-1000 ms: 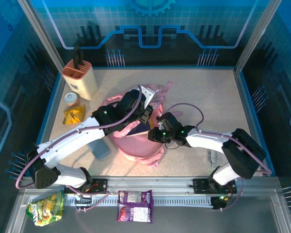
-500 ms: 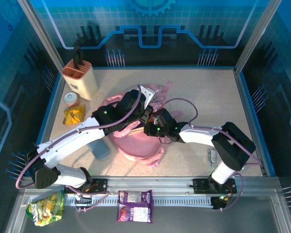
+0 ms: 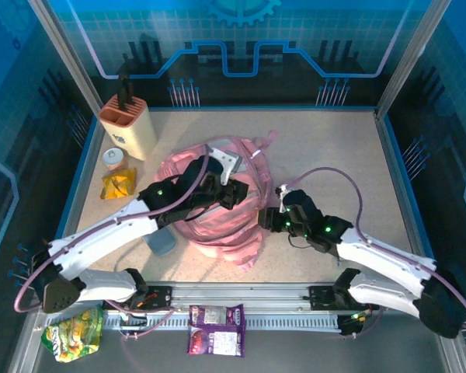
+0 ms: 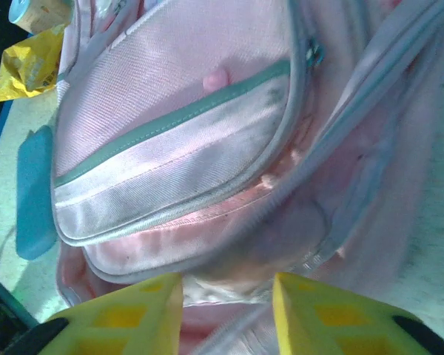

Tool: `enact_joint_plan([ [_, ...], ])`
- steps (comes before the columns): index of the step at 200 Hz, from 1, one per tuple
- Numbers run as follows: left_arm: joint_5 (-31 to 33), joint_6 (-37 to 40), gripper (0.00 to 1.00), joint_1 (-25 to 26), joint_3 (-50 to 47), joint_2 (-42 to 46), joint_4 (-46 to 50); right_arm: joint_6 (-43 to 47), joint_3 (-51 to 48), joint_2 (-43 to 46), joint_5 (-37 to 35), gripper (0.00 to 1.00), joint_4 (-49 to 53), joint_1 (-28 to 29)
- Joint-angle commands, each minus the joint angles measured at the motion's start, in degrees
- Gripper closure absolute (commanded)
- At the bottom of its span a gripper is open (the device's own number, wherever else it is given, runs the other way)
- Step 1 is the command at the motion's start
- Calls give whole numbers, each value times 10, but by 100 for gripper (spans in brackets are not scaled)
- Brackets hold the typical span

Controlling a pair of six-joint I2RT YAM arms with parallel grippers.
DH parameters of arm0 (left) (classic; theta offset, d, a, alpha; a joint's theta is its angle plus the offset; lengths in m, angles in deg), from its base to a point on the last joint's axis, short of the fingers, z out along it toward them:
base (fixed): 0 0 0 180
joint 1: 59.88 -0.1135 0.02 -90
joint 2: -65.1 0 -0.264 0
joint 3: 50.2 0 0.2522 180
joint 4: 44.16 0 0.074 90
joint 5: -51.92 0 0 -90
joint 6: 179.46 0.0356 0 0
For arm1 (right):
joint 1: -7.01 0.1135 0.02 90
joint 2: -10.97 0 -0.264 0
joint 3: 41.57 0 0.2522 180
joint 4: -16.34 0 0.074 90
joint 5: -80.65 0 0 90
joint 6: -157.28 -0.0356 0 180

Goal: Pack the student bag

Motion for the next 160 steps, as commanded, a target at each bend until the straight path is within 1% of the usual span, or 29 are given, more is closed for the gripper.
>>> enact_joint_plan([
  [1, 0, -67, 53, -2, -51, 73, -21, 36, 3, 47, -40, 59, 90, 1],
  [13, 29, -82, 48, -4, -82, 106, -6, 46, 13, 55, -27, 56, 107, 0],
  [22, 51, -102, 47, -10, -99, 129, 17, 45, 23, 52, -18, 55, 122, 2],
  [42, 70, -139, 43, -39, -132, 172, 70, 40, 35, 32, 19, 52, 119, 11],
  [54, 75, -157, 40, -61, -155, 197, 88, 35, 34, 17, 28, 51, 99, 28],
  [78, 75, -185, 35, -112, -197, 232, 113, 17, 40, -23, 21, 48, 69, 76],
  [107, 44, -207, 32, -194, -240, 238, 124, 10, 59, -75, 0, 47, 57, 134],
  [140, -29, -227, 31, -295, -295, 209, 54, -8, 70, -122, -11, 47, 40, 174],
  [160, -69, -232, 32, -359, -317, 174, 2, -14, 73, -150, -13, 46, 29, 180],
])
